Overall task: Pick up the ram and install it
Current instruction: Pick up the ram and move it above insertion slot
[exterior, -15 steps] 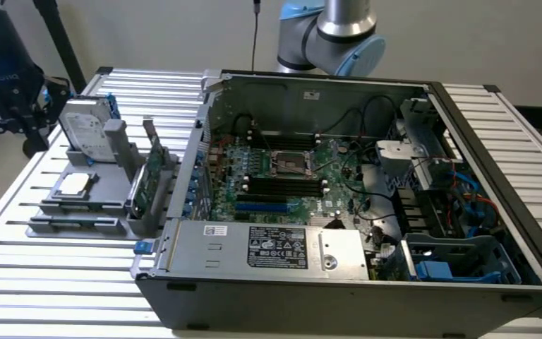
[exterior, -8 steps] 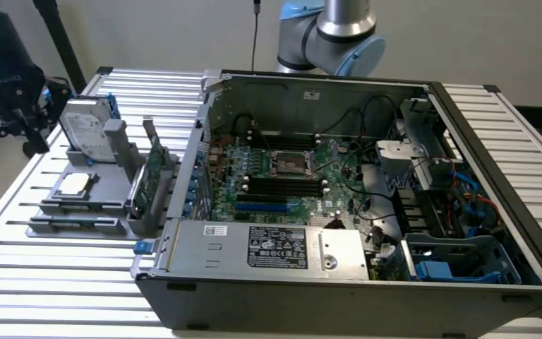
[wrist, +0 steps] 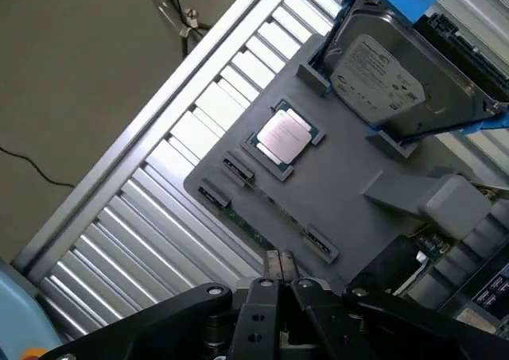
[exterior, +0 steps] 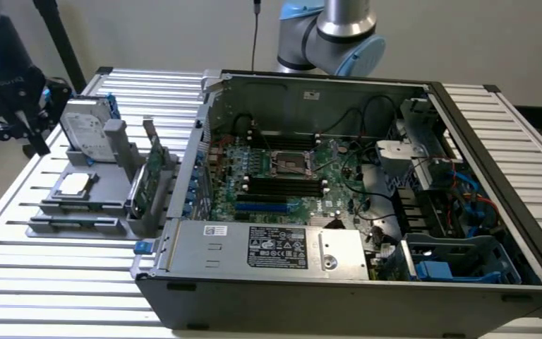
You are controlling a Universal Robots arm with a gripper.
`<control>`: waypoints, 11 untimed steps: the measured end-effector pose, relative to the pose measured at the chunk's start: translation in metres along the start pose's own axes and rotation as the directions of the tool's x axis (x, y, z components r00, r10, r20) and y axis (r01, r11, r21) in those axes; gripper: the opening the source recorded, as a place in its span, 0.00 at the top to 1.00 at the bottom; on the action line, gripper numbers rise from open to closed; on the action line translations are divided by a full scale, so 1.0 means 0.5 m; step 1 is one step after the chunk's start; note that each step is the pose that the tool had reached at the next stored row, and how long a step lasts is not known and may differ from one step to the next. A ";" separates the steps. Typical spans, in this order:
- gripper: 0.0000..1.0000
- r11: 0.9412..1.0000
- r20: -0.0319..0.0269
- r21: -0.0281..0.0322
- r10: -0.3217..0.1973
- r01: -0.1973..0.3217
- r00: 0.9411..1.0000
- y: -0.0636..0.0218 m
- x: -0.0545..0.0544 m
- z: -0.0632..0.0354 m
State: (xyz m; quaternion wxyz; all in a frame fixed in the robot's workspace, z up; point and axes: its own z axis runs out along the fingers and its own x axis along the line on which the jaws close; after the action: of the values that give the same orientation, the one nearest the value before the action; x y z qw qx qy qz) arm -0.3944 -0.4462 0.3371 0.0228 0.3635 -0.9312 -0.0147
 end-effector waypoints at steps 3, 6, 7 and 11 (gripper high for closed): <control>0.89 0.999 -0.002 0.002 -0.054 0.054 0.999 0.000 0.000 0.002; 0.89 0.994 -0.005 0.003 -0.109 0.109 0.994 0.000 0.000 0.005; 0.89 0.992 -0.006 0.003 -0.127 0.127 0.992 0.000 0.000 0.005; 0.89 0.980 -0.010 0.005 -0.198 0.198 0.980 0.000 0.000 0.008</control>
State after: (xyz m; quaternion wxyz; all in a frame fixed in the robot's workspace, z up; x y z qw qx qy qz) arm -0.3944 -0.4462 0.3329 0.0244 0.4544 -0.8904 -0.0124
